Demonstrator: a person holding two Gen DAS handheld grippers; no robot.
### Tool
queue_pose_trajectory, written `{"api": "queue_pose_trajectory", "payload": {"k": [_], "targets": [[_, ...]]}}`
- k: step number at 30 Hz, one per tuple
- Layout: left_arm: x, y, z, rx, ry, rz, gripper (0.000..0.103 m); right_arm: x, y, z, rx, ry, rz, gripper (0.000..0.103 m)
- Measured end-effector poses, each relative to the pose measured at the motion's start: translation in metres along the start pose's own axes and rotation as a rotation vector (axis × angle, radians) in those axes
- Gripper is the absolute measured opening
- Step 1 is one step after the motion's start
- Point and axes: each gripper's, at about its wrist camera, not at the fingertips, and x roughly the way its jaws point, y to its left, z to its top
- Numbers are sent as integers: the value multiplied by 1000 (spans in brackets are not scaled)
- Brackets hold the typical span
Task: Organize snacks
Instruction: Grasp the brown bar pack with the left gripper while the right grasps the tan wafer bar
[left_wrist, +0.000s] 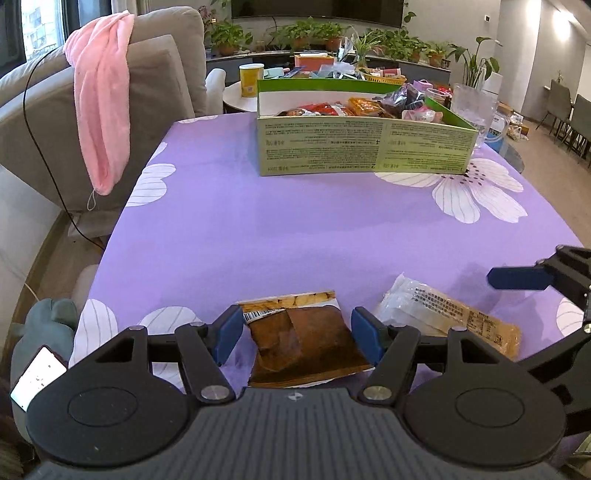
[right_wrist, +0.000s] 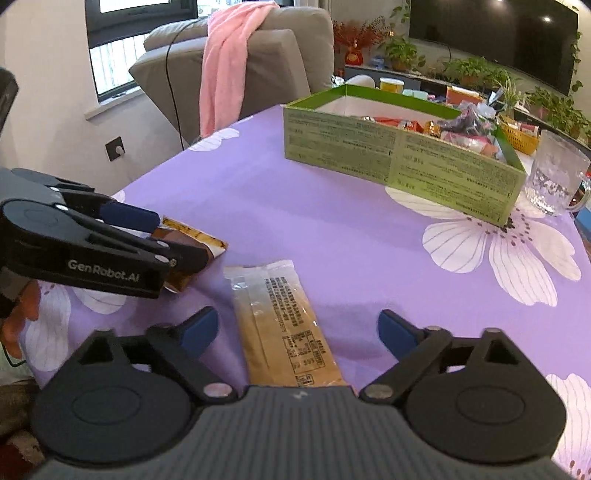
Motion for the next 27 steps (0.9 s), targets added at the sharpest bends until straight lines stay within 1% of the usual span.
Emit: {"api": "queue_pose_trajectory", "payload": {"k": [2,7,11,18,20,24,25,27], "targets": [[1,1,0,-1,0,0,62,3,-1,0,9,21,-8,58],[2,2,0,-9,2,0,62,0,-3,0,8,13,-12,58],[2,2,-1,-13,3,0,62,-2,-8,0,33,10,-23,46],[1,6,0,-39,5,-17,60,-3,-18,3,83,9,-67,45],[1,7,1,-43,3,-19,59,-5,-21,3,97,5,-74,45],[-1,9,2,-50,-3,-38,53,-9,-26,4,116,-10,-80,45],[-3,8,2,-50,-8,-43,48,-10,-28,5,119,-13,-81,45],[-6,8,3,-45,-29,-45,48,-12,-30,5,129,-21,-85,45]]}}
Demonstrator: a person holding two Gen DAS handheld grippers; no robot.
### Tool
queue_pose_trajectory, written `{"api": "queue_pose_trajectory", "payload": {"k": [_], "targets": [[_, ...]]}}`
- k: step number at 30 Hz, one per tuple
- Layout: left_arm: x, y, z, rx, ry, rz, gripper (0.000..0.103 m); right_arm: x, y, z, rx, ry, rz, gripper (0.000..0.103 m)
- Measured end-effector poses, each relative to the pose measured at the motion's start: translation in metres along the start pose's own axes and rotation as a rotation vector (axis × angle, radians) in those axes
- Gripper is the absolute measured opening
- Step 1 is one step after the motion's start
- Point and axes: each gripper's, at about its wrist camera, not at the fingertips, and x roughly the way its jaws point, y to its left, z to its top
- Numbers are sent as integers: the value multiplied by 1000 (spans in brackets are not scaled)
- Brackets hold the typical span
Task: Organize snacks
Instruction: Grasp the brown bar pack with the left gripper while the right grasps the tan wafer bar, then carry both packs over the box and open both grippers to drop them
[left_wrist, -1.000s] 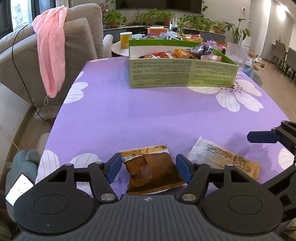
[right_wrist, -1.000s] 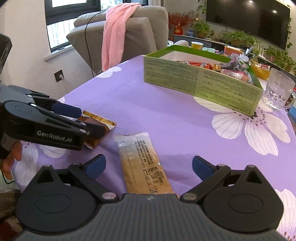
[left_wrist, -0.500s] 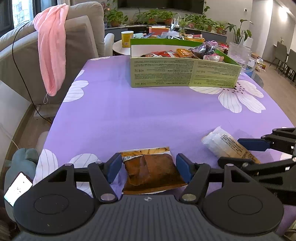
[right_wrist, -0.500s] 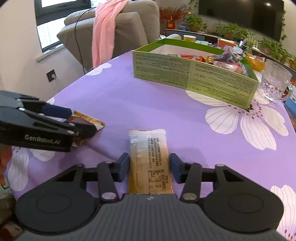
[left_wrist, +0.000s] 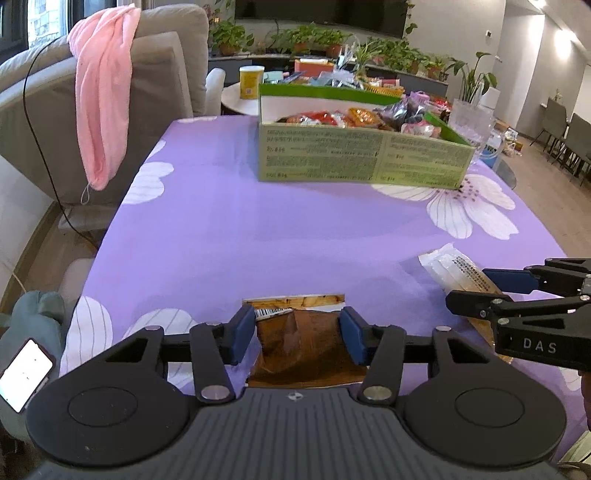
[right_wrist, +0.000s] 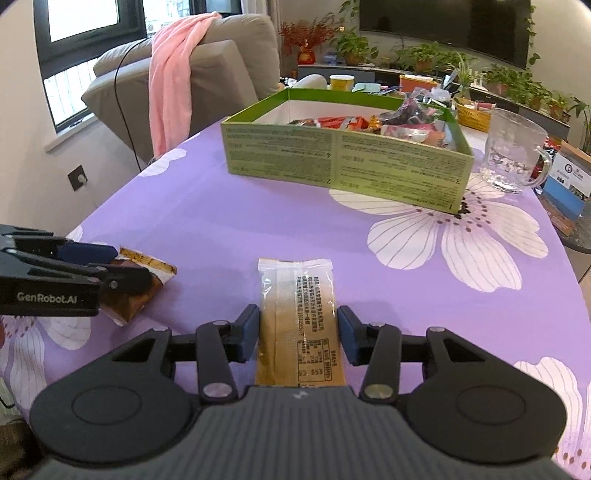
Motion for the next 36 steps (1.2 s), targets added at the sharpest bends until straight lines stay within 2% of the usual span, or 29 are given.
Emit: {"api": "queue_pose_trajectory", "payload": {"k": [4,8,10,11,16,21,22,25,30,36], "targets": [[-5,-2,4,16,-43,-4,48,0,-4,2,15,-7,-8,45],[-2,-7,4,47,-34,32,50,0,-8,2,27,-7,-12,45],[-2,-12,2,78,-36,48,63,0,-9,2,31,-6,-12,45],[-2,-13,1,87,-34,45,63,0,-10,1,33,-4,-12,45],[4,-17,-1,84,11,31,63,1,-12,0,41,0,-4,45],[20,-20,-6,104,61,62,65,2,-12,-1,44,4,4,45],[20,-17,-8,82,47,51,59,2,-13,-1,46,5,5,45],[20,-11,-4,39,50,33,53,1,-15,-2,50,4,3,45],[5,-9,3,23,-19,23,52,-3,-20,0,68,-16,3,45],[-4,-6,15,13,-58,23,52,-8,-24,2,79,-31,-2,45]]}}
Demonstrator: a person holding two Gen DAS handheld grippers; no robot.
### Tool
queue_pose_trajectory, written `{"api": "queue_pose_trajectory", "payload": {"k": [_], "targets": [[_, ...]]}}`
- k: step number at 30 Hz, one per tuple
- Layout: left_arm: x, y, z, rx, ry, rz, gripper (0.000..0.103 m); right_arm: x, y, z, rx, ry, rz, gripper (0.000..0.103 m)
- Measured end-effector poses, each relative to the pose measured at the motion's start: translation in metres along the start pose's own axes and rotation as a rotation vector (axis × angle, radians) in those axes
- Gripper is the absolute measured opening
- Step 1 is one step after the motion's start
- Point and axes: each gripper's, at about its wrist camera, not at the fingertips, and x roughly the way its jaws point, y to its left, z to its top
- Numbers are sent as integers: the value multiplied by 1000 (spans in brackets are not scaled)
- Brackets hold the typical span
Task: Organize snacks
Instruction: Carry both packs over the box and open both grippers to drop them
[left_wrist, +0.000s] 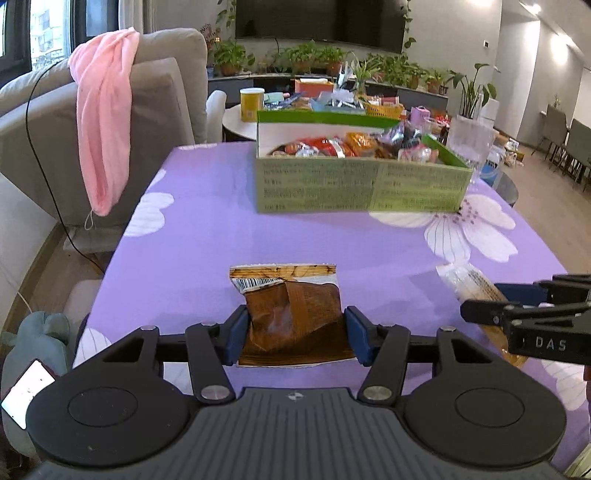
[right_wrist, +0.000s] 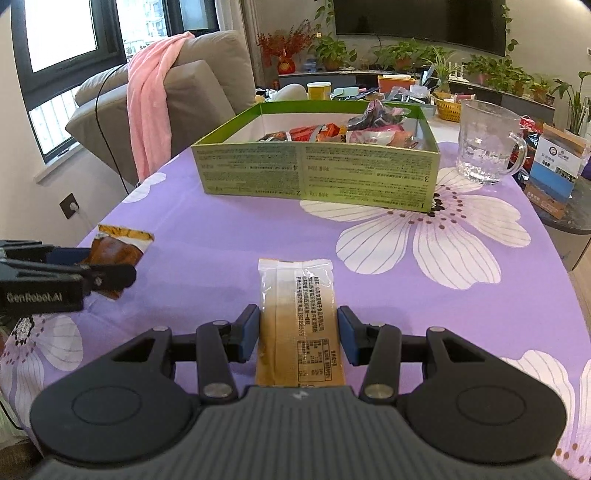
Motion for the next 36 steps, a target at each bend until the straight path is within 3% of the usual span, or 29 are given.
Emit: {"api": "queue_pose_trajectory", "payload": {"k": [8,23,36], "targets": [[-9,-1,26,8,-66,8,52,-9,-2,17,7,-54,-5,45],[-4,-17,60,3,-142,-51,53,-30,-2,57,0,-184,-6,45],[19,-13,104,11,-178,-29,53,-10,-12,101,26,-231,-16,45]]}}
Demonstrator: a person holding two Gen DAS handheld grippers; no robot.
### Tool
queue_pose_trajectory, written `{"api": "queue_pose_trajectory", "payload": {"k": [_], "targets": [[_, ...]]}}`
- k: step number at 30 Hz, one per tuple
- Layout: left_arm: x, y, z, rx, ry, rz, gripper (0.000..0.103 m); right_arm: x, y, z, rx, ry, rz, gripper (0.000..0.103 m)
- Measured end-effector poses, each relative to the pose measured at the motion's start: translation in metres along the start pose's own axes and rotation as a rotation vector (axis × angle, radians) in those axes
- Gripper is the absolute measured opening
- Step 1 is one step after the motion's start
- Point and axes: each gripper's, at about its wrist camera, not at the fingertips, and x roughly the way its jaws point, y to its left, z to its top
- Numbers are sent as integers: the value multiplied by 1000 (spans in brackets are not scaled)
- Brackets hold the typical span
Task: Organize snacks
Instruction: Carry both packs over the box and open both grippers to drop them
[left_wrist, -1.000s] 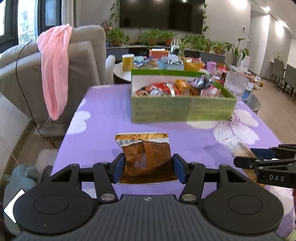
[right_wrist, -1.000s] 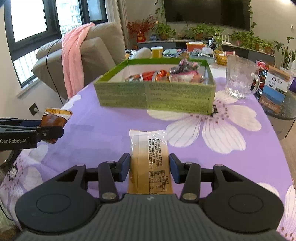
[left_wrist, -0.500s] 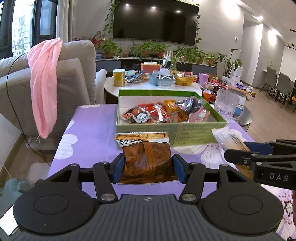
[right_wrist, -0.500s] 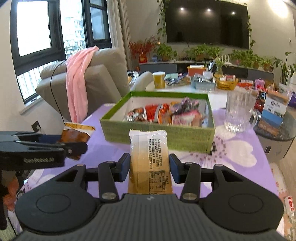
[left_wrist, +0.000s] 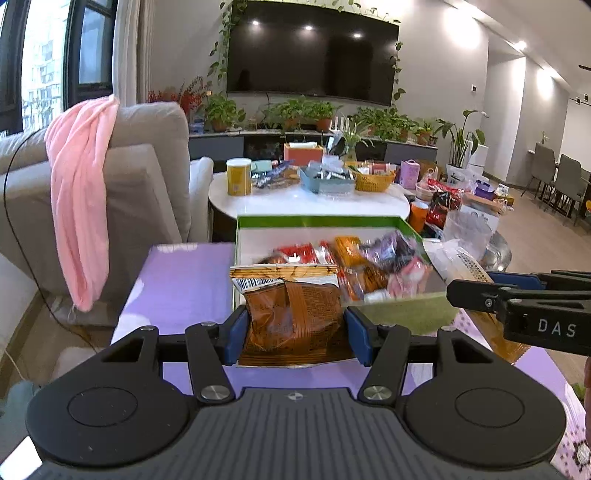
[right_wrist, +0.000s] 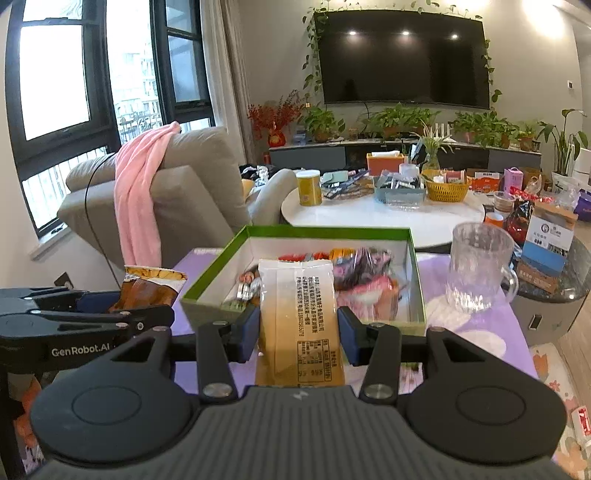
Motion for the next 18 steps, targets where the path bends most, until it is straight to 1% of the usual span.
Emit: {"api": "queue_pose_trajectory", "payload": {"k": [4,9,18], "targets": [[15,0,17,9,-18,1,53,10,0,11,-4,-17,-7,45],[39,-1,35,24,-18,-7,53,28,-3,21,0,-23,-17,45],[74,5,54,24,-21,-34,53,57,-8,39,4,-31,-20,45]]}}
